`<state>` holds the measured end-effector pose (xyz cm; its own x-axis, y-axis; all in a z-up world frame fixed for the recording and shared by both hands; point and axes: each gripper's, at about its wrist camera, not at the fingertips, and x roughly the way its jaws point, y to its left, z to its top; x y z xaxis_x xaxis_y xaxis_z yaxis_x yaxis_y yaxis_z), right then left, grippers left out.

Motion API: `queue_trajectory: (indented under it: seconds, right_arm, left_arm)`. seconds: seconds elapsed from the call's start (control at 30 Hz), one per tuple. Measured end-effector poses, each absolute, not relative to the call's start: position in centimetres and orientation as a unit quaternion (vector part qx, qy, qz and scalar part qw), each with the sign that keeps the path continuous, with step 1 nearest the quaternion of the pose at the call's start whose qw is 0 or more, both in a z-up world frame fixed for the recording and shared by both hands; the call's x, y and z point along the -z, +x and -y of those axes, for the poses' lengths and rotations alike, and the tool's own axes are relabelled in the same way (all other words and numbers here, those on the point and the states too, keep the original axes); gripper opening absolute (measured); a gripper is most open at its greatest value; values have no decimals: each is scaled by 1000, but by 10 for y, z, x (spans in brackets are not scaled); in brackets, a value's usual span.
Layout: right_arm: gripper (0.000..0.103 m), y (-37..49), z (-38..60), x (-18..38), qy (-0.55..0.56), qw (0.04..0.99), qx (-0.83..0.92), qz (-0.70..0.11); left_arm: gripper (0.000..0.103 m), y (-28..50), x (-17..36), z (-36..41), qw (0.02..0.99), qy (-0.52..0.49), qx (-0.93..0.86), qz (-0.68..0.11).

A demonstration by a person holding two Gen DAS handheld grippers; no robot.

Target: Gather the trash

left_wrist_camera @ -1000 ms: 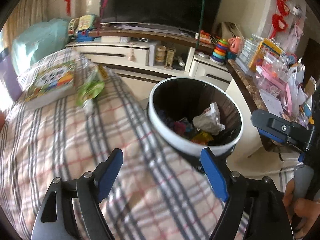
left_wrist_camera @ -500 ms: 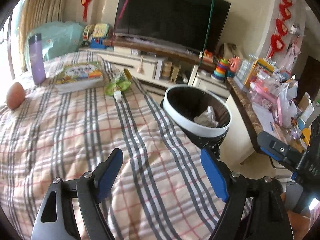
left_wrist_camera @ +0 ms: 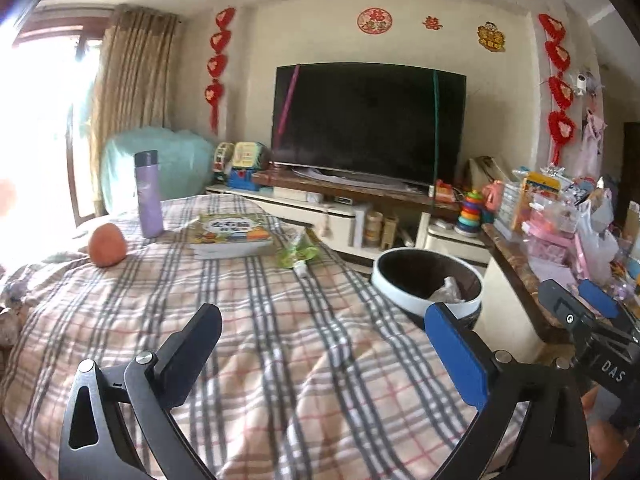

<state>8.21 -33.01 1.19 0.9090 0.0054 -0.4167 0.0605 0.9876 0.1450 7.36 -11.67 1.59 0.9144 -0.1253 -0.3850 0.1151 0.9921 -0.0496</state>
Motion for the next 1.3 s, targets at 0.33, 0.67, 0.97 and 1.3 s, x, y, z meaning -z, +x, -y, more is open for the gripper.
queue_trajectory:
  seconds: [0.33,0.67,0.97,1.3]
  right_arm:
    - [103,68,330,9,72,974,38,-212]
    - [103,64,326,7,59,977,38,-204]
    - [103,63,329,6,70,976,35,-205]
    - [103,63,331,6,75,975,29,-205]
  left_arm:
    - [102,69,-1,126,981,4,24,-195]
    - [102,61,1,132,983,17,10,-184]
    - [102,60,1,133,983,28,5,-180]
    - [102,57,3,132,984,31,5,-175]
